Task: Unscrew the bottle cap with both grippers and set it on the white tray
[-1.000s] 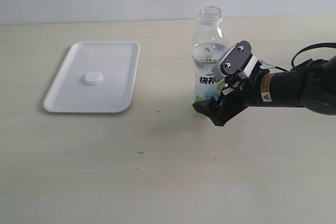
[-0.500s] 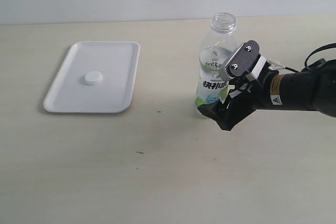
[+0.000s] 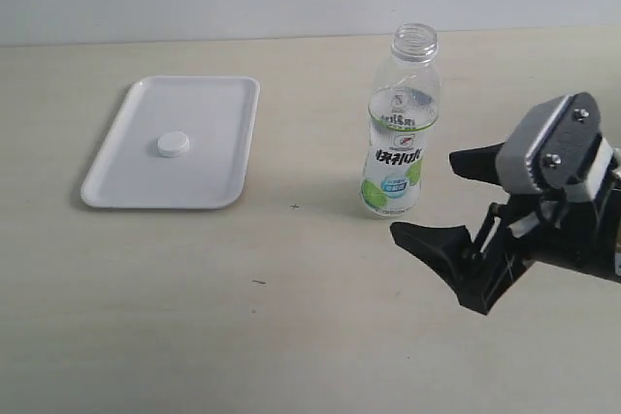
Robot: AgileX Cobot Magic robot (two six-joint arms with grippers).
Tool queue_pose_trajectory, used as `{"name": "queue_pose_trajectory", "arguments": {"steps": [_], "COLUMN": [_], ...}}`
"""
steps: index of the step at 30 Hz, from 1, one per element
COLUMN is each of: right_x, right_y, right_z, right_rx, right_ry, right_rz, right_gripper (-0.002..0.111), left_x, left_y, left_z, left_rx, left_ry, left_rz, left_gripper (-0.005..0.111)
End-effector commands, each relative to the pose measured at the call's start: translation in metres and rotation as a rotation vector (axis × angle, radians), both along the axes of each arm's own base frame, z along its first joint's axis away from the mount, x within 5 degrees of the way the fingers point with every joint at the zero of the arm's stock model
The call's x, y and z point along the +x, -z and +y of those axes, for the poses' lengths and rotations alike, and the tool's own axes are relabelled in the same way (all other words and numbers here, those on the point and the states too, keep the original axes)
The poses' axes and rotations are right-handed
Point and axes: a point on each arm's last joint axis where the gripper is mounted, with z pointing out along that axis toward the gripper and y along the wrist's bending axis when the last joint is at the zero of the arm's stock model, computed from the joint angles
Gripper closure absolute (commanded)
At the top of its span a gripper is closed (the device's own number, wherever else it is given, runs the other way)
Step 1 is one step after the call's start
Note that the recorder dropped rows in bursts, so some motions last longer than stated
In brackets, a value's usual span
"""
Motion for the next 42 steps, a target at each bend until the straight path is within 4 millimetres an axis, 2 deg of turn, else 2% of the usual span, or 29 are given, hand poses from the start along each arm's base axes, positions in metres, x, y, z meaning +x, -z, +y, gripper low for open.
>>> {"name": "queue_pose_trajectory", "arguments": {"steps": [1, 3, 7, 12, 20, 22, 23, 26, 27, 28, 42], "right_x": [-0.031, -0.043, -0.052, -0.055, -0.056, -0.056, -0.056, -0.056, -0.056, -0.056, -0.056], "right_y": [-0.018, -0.026, -0.035, -0.039, -0.039, -0.038, -0.038, -0.037, -0.037, -0.037, -0.037], "right_z": [-0.002, -0.006, -0.013, -0.023, -0.026, -0.027, -0.027, -0.027, -0.027, -0.027, -0.027], "right_rx": [0.073, 0.11, 0.181, 0.206, 0.209, 0.222, 0.233, 0.279, 0.272, 0.275, 0.296], "right_ry": [0.014, 0.064, 0.174, 0.31, 0.347, 0.368, 0.378, 0.407, 0.403, 0.4, 0.409], "right_rz": [-0.069, -0.077, -0.03, -0.022, -0.004, 0.012, 0.022, 0.06, 0.062, 0.061, 0.069], "right_gripper": [0.018, 0.018, 0.018, 0.018, 0.019, 0.026, 0.034, 0.076, 0.099, 0.107, 0.105], "left_x": [-0.001, -0.001, -0.001, -0.001, -0.001, -0.001, -0.001, -0.001, -0.001, -0.001, -0.001], "left_y": [0.0, 0.0, 0.0, 0.0, 0.003, 0.003, 0.003, 0.003, 0.003, 0.003, 0.003], "left_z": [0.0, 0.0, 0.0, 0.0, -0.001, -0.001, -0.001, -0.001, -0.001, -0.001, -0.001], "left_rx": [-0.018, -0.018, -0.018, -0.019, -0.004, -0.004, -0.004, -0.004, -0.004, -0.004, -0.004], "left_ry": [0.015, 0.015, 0.015, 0.015, 0.013, 0.013, 0.013, 0.013, 0.013, 0.013, 0.013], "left_rz": [0.005, 0.005, 0.005, 0.006, 0.029, 0.029, 0.029, 0.029, 0.029, 0.029, 0.029], "left_gripper": [0.106, 0.106, 0.106, 0.106, 0.106, 0.106, 0.106, 0.106, 0.106, 0.106, 0.106]}}
